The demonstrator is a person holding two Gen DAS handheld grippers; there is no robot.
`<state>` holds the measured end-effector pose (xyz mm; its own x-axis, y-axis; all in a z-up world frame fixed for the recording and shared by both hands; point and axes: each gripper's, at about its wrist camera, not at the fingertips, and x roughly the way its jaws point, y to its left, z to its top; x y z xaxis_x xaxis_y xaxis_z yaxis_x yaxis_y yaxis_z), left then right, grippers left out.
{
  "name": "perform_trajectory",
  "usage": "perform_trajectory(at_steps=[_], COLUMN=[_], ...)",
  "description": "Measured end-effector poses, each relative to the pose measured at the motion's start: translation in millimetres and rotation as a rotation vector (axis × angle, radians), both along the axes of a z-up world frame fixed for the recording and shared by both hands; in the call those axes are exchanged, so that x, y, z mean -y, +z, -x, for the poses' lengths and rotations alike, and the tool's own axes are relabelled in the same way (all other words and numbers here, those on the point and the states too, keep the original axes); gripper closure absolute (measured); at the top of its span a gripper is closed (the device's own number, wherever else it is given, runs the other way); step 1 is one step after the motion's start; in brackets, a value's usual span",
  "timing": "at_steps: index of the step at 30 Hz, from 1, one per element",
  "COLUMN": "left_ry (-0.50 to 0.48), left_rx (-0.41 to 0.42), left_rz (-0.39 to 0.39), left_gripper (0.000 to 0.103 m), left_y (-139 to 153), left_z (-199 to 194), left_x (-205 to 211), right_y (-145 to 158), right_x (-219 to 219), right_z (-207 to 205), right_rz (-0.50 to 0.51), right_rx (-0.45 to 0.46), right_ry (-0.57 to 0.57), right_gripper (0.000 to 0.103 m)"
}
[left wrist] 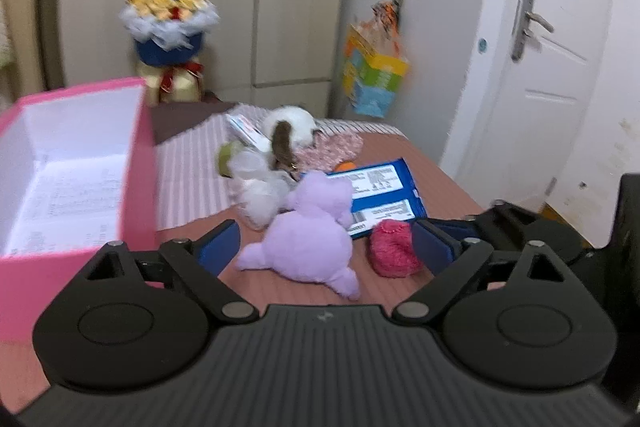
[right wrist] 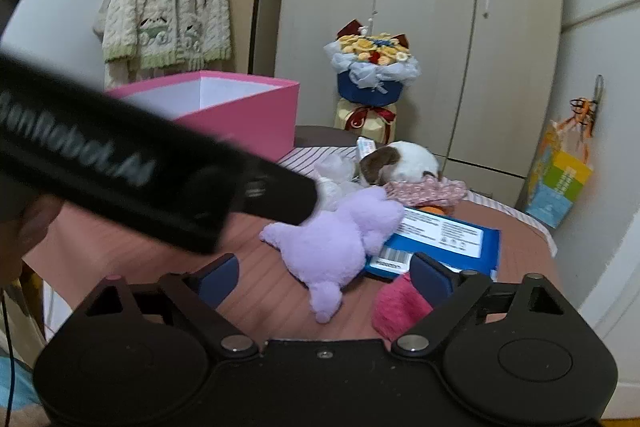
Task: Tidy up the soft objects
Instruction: 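Reach the left gripper to the lavender plush bunny and close on it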
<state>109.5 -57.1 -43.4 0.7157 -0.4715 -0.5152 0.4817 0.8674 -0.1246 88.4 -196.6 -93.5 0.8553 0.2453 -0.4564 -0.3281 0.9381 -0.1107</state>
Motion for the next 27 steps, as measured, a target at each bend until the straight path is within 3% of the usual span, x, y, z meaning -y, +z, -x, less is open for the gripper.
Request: perform_trajectory(at_steps=[3,10,14,18,27], left_ry=[-0.041,-0.054,-0.06,-0.052,-0.034], left_rx=[-0.059,-0.112,-0.189,-0.218,-0.252], left_rz=[-0.007,-0.056,-0.061,-0.071,-0.064], left_gripper=[0.015,0.019,0.033,0.034,0.033], left_y=[-8,-23,-32,-41,-52], left_z=[-22,-57,-74,-84,-91], left_x=[6,17,21,22,23], right_y=[-9,-22,-27,-31,-31], right_x=[-5,-20,-24,-21,-15], right_z=[-12,-26,-33,-38,-44], right_rz=[0.017,0.088,0.106,0.096,0.064], right_rx=[-0.006,0.012,-0.015,-0.065,-0.076], right_ry=[0.018,0.02,0.015,0.023,0.019], right_gripper=[0.014,0.022,0.028,0.035,0.035])
